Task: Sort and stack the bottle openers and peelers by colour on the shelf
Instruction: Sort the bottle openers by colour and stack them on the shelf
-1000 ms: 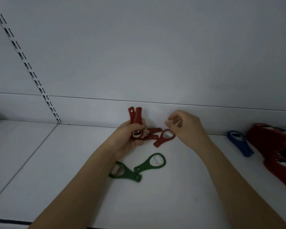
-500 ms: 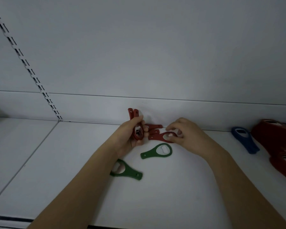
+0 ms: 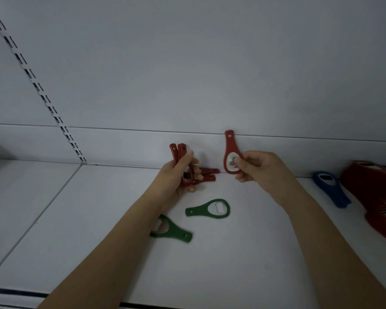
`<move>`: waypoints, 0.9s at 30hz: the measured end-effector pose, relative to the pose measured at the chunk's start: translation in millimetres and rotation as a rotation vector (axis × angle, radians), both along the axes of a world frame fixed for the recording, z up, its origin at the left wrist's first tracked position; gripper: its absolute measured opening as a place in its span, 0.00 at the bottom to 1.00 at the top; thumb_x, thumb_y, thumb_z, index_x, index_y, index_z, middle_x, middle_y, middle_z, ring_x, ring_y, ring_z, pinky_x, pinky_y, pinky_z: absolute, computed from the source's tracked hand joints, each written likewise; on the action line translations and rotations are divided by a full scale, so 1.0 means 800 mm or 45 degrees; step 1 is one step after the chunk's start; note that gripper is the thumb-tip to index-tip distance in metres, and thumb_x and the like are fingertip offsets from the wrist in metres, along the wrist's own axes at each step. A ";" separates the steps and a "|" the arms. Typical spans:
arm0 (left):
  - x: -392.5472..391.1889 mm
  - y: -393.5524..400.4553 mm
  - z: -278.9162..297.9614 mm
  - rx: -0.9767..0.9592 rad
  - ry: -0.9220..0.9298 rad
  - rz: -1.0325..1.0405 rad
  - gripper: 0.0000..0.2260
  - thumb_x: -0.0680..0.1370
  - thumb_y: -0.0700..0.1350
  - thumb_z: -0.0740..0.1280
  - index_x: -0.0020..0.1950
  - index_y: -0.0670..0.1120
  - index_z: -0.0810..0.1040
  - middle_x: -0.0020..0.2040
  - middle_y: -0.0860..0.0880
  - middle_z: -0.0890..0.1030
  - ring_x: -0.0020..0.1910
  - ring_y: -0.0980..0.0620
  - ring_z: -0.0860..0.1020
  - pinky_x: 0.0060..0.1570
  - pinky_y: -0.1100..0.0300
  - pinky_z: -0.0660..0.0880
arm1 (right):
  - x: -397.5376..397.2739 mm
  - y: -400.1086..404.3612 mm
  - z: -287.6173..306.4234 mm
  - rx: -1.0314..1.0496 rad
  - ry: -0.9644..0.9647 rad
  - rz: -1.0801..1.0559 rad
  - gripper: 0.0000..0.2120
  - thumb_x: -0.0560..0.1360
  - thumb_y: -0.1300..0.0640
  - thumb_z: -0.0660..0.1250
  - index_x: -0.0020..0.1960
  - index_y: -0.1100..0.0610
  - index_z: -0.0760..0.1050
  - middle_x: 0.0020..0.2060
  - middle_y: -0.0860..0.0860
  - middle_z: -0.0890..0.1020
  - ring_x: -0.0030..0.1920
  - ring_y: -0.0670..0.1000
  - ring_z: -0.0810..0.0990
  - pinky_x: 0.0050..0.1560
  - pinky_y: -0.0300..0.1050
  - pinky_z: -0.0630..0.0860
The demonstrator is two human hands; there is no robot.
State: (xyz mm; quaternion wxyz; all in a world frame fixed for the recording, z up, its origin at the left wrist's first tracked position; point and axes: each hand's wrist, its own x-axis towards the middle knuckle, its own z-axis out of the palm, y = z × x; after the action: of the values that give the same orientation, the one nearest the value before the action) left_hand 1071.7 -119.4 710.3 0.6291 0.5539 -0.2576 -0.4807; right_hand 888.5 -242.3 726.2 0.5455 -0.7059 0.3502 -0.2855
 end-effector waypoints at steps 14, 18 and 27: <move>0.025 0.028 0.045 -0.052 -0.090 0.231 0.11 0.84 0.48 0.60 0.56 0.42 0.76 0.51 0.44 0.86 0.49 0.45 0.85 0.23 0.65 0.74 | 0.045 0.023 -0.032 -0.578 0.281 -0.084 0.04 0.75 0.54 0.72 0.45 0.55 0.81 0.36 0.46 0.83 0.36 0.45 0.81 0.42 0.39 0.79; 0.044 0.048 0.046 -0.064 0.040 0.048 0.10 0.83 0.43 0.61 0.60 0.39 0.75 0.56 0.43 0.84 0.55 0.43 0.84 0.24 0.66 0.75 | 0.056 0.017 -0.047 -0.950 0.527 0.159 0.17 0.75 0.47 0.71 0.60 0.53 0.78 0.52 0.48 0.80 0.53 0.49 0.76 0.56 0.43 0.72; 0.054 0.062 0.004 -0.002 0.324 -0.026 0.07 0.78 0.38 0.59 0.54 0.43 0.72 0.35 0.47 0.73 0.29 0.53 0.71 0.19 0.66 0.62 | 0.063 0.013 -0.062 -1.126 0.518 0.217 0.13 0.74 0.48 0.71 0.55 0.52 0.82 0.46 0.48 0.78 0.49 0.49 0.74 0.48 0.44 0.73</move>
State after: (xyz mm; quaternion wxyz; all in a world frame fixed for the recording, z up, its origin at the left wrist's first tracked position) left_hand 1114.6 -69.6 713.8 0.6523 0.4854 -0.1816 -0.5531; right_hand 938.6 -232.3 676.7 0.1357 -0.9373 0.2360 -0.2176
